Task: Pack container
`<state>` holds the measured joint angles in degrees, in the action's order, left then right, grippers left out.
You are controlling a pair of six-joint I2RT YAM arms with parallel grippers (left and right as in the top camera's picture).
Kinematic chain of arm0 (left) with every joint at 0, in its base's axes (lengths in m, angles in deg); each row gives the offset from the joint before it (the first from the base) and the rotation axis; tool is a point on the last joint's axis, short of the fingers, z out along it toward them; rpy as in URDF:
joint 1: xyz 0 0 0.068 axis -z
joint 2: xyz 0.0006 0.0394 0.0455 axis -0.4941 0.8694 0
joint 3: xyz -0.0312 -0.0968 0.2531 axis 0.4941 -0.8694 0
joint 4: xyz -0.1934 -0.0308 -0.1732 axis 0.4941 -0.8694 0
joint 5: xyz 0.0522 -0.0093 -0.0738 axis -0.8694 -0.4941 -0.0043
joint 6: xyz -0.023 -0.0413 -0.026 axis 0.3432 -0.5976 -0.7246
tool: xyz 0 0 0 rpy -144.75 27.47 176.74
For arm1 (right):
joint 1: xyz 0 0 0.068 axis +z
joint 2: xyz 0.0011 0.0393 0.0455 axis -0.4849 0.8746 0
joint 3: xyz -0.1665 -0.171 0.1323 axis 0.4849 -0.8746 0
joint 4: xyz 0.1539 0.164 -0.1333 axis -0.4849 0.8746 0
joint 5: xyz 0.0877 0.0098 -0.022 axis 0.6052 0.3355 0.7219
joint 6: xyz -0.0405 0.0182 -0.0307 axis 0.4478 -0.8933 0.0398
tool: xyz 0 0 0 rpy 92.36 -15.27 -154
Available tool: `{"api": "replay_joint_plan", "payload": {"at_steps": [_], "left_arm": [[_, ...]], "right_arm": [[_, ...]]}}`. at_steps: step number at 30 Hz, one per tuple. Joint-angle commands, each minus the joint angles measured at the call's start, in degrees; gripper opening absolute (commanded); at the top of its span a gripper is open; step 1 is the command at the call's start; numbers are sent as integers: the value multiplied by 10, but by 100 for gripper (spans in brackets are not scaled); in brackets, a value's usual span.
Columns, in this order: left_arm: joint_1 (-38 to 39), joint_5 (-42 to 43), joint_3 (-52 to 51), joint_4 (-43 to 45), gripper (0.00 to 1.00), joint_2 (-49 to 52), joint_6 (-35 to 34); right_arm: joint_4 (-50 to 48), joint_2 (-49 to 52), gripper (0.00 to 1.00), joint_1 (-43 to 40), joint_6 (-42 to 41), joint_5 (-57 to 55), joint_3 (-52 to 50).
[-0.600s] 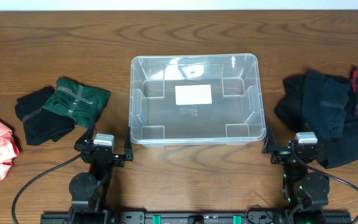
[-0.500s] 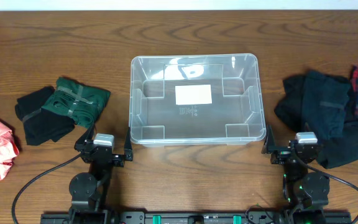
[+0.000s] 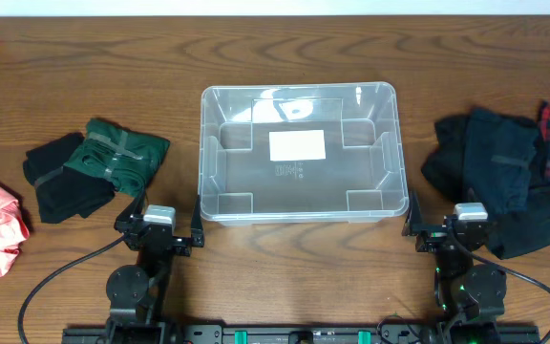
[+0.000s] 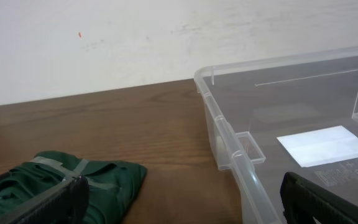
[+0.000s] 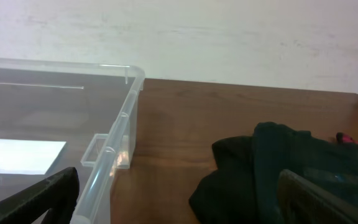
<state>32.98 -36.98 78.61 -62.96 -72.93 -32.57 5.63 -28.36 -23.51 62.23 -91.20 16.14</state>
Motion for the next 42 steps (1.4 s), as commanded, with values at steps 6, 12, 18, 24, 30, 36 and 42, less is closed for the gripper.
{"api": "replay_joint_plan", "payload": {"at_steps": [6,12,18,24,30,36,42], "left_arm": [[-3,-2,-15,-10,98,-3,8],[-3,-2,-15,-10,98,-3,8],[-3,-2,-15,-10,98,-3,8],[-3,-2,-15,-10,98,-3,8],[-3,-2,-15,-10,98,-3,7],[-3,-2,3,-16,98,-3,-75],[-3,-2,116,-102,98,53,-85]], "right_arm": [[1,-1,99,11,7,0,-2],[1,-1,99,11,7,0,-2],[1,-1,99,11,7,0,-2],[1,-1,99,11,7,0,-2],[1,-1,99,11,7,0,-2],[2,3,99,11,-4,0,12],[31,60,99,11,-4,-31,103]]}}
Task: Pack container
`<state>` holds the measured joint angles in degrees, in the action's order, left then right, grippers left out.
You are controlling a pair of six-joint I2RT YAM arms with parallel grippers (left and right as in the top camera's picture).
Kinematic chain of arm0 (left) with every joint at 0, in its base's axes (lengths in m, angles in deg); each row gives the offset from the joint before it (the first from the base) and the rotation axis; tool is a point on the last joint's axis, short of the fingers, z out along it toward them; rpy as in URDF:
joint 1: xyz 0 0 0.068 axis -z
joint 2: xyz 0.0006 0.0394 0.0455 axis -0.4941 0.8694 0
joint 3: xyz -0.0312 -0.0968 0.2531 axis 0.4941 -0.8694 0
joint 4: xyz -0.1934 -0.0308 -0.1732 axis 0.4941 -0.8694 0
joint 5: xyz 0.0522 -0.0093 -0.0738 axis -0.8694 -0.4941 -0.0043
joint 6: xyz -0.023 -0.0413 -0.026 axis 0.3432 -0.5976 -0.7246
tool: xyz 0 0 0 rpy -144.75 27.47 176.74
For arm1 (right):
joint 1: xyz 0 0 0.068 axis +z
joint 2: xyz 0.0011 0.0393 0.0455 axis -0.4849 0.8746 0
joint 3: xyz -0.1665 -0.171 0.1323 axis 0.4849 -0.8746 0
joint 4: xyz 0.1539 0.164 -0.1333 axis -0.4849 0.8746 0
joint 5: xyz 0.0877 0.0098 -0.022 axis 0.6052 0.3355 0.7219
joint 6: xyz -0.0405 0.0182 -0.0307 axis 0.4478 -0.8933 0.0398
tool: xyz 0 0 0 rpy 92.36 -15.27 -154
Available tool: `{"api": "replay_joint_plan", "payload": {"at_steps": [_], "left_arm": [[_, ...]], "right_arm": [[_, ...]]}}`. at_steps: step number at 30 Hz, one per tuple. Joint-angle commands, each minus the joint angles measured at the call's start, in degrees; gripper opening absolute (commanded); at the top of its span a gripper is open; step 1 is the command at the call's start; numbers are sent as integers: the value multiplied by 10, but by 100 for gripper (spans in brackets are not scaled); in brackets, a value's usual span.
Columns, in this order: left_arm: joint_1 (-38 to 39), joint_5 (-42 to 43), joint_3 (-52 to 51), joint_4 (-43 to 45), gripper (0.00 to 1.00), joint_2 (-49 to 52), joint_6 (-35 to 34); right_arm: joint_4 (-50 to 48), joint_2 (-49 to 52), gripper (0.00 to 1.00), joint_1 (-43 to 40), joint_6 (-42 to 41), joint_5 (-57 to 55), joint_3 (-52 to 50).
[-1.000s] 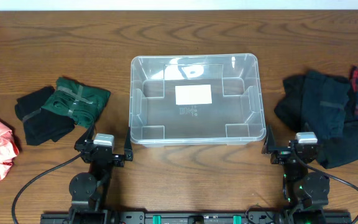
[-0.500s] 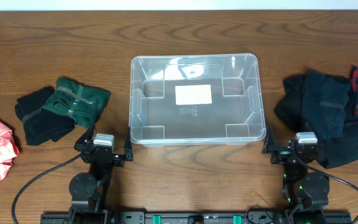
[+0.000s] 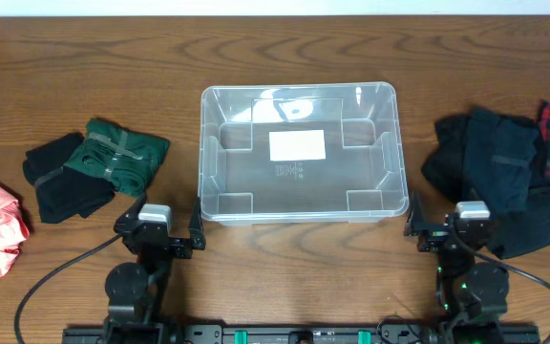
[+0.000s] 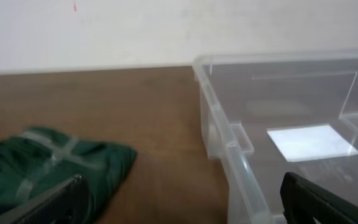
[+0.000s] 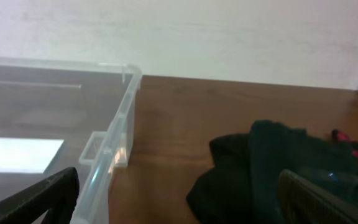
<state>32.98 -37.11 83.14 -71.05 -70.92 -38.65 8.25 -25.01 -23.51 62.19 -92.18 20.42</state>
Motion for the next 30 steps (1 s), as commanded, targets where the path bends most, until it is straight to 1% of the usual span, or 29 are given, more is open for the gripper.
{"api": "replay_joint_plan", "payload": {"at_steps": [1,3,8,12,15,19,21,24,30], "left_arm": [[-3,0,96,-40,98,52,-36],[-3,0,146,-76,98,97,-53],[-6,-1,283,-167,98,244,-59],[-16,3,404,-262,98,374,-97],[-36,31,483,-333,98,456,-97],[-79,80,560,-407,98,533,-98],[-103,98,576,-419,98,555,-98],[-128,101,576,-419,98,570,-98],[-137,100,576,-418,98,577,-97]], "right_arm": [[14,50,99,11,-4,-30,86],[36,97,99,11,-4,-49,135],[120,260,99,2,-4,-97,293],[235,407,99,-31,-8,-97,430],[337,517,99,-68,-8,-93,522],[457,643,99,-108,-8,-93,622],[480,687,99,-113,-5,-96,652],[472,729,99,-114,8,-101,659],[455,833,99,-125,-19,-232,659]]}}
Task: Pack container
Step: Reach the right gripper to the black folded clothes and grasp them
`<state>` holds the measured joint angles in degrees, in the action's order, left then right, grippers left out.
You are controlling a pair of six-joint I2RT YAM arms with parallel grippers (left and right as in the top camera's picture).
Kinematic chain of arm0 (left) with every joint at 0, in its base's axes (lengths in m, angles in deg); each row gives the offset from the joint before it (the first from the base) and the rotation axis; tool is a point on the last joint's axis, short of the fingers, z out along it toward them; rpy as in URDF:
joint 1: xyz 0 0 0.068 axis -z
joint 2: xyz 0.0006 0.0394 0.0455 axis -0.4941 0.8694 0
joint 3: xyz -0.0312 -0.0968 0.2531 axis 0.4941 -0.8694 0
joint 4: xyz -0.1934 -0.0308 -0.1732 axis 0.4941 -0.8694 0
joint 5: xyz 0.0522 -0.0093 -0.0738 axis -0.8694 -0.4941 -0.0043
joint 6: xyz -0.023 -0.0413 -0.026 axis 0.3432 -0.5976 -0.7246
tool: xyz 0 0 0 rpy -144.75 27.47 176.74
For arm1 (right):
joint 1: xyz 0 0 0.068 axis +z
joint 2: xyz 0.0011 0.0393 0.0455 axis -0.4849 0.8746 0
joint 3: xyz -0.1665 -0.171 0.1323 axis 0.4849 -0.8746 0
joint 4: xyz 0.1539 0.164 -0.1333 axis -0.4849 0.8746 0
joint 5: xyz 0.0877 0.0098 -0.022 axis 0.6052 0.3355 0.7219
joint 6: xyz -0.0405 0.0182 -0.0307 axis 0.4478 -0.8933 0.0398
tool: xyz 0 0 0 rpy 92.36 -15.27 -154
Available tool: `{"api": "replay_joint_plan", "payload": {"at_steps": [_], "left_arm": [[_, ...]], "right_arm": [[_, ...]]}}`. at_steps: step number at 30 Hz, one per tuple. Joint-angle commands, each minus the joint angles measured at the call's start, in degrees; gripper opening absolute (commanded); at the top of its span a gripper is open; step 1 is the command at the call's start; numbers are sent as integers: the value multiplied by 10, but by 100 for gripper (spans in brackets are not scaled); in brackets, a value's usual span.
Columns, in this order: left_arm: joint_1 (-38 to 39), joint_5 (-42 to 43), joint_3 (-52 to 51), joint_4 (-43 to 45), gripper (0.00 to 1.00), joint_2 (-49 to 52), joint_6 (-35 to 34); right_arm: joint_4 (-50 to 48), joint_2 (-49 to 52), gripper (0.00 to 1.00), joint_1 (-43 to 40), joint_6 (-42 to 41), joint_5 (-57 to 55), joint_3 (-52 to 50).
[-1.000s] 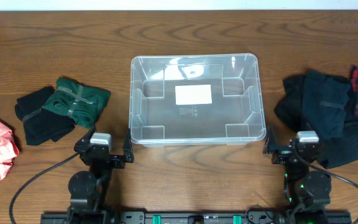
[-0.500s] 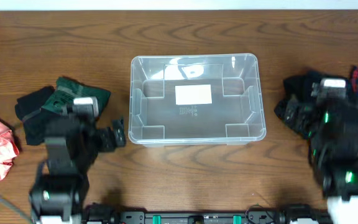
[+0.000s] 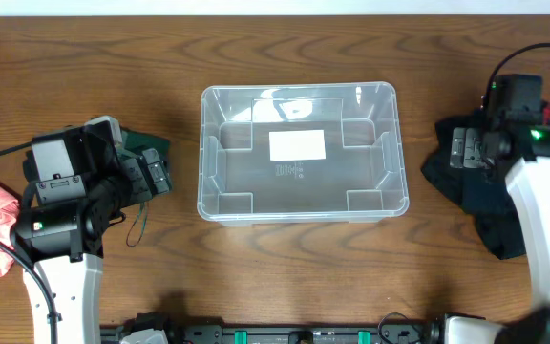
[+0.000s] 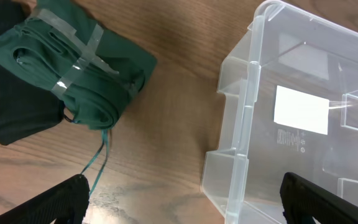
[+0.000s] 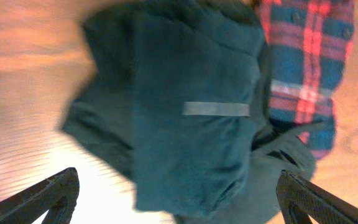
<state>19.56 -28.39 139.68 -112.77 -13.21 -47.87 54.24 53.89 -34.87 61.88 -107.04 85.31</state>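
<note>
The clear plastic container (image 3: 299,153) stands empty in the middle of the table, a white label on its floor. My left gripper (image 4: 182,205) hangs open above the bare wood between the container's left wall (image 4: 241,118) and a green folded garment (image 4: 86,68) bound with tape. Beside the green one lies a black garment (image 4: 11,106). My right gripper (image 5: 179,199) is open above a dark teal folded garment (image 5: 191,112) with a tape strip, blurred in this view. A red and blue plaid garment (image 5: 303,62) lies next to it.
A pink garment lies at the table's left edge. A thin green thread (image 4: 98,168) trails from the green bundle onto the wood. The dark pile (image 3: 456,177) spreads toward the front right, partly under my right arm.
Both arms have risen from their low rest poses near the front edge. The left gripper now looks down between the green bundle and the container; the right looks down on the dark pile.
At both earlier moments the two arms sat folded low at the front edge, grippers open, looking level across the table past the container. Now both are raised and tilted down, left over the left clothes, right over the right clothes. No garment has moved.
</note>
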Motion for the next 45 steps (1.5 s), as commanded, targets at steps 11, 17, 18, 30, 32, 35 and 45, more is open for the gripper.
{"api": "replay_joint_plan", "payload": {"at_steps": [11,17,18,30,32,35,45], "left_arm": [[-3,13,11,3,98,0,-5],[-3,13,11,3,98,0,-5],[-3,13,11,3,98,0,-5],[-3,13,11,3,98,0,-5],[-3,13,11,3,98,0,-5],[-3,13,11,3,98,0,-5],[-3,13,11,3,98,0,-5]], "right_arm": [[-38,232,96,-24,-36,-81,10],[-36,262,45,-24,-59,-82,10],[-36,259,34,-24,-59,-82,10],[-24,75,1,15,-53,-80,54],[-33,30,1,37,-25,-54,67],[-72,-32,1,84,37,11,72],[-132,-54,2,269,42,90,72]]}}
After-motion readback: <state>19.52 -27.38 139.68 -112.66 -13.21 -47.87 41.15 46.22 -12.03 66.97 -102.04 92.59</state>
